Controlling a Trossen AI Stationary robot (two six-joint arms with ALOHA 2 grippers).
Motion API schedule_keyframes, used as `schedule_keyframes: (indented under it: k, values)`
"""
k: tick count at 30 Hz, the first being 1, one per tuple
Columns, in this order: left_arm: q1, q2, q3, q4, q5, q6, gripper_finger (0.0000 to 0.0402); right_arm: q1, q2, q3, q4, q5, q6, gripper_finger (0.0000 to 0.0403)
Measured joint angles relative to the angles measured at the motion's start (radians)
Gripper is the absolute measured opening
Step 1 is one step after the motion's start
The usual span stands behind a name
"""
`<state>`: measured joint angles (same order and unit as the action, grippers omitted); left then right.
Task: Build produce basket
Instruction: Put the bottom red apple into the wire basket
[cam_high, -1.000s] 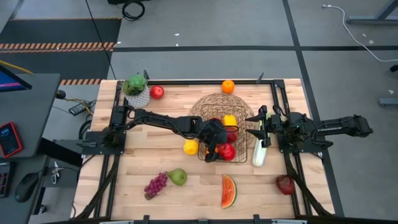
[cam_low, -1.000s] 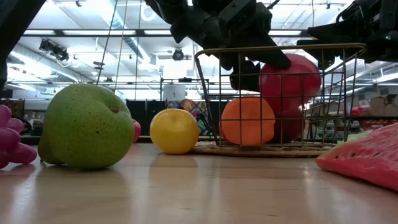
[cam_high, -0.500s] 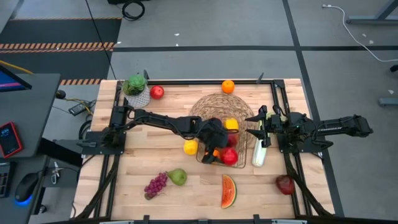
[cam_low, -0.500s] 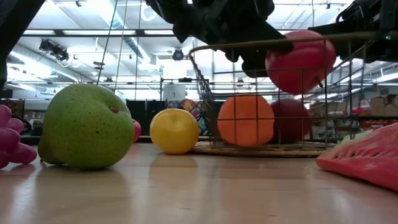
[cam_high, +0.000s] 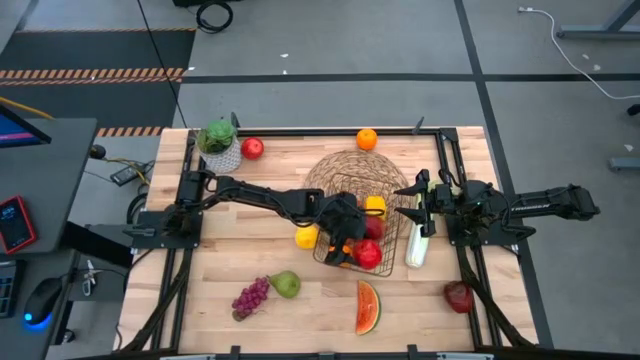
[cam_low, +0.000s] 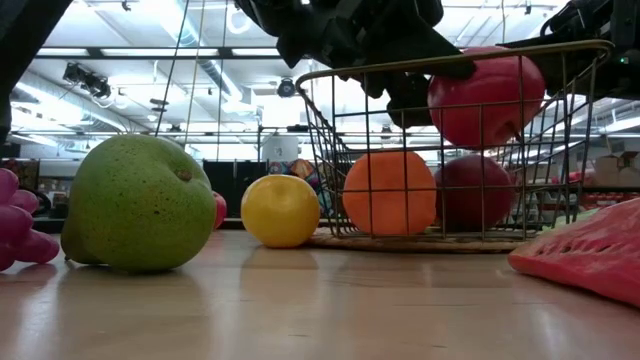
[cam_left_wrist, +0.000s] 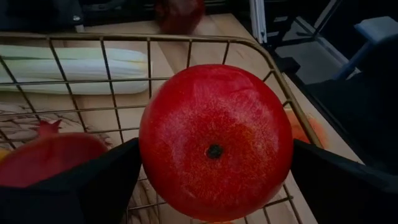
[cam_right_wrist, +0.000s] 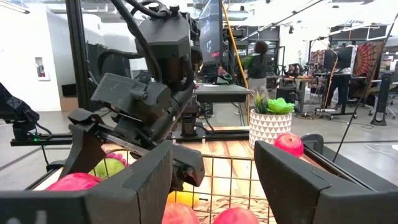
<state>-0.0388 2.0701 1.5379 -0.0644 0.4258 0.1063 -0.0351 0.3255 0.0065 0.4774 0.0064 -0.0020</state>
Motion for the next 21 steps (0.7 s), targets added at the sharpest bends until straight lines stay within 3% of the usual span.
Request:
schedule_keyframes:
  k: [15,21]
  values:
    - [0.019,0.000,0.000,-0.013,-0.082,0.072,0.0400,0.000,0.000,0.000,0.000,0.000,0.000,0.0231]
    - [0.020,0.000,0.000,-0.043,-0.086,0.187,0.0400,0.000,0.000,0.000,0.000,0.000,0.000,0.0231]
